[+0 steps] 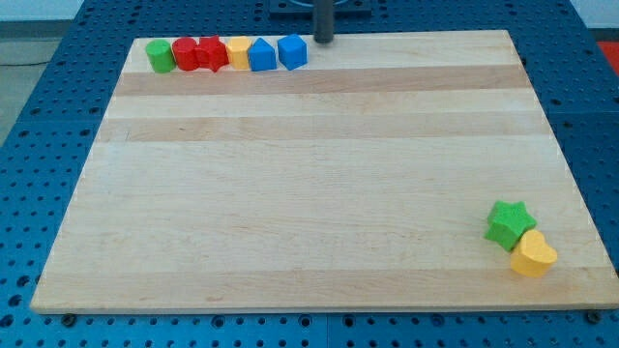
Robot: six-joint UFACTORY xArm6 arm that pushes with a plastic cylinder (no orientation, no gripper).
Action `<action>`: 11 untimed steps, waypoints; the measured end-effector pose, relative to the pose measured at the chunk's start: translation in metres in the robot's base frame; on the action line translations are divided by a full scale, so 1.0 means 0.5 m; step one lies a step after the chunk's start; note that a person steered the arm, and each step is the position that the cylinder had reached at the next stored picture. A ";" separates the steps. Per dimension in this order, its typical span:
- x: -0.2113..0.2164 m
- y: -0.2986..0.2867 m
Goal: Slide the blue cube to the center of the board
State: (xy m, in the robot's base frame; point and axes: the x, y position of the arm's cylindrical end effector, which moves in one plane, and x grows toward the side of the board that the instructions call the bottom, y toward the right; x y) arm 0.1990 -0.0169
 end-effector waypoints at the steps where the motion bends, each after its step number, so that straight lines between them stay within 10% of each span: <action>1: 0.042 -0.080; 6: 0.359 -0.191; 9: 0.581 -0.048; 11: 0.525 0.002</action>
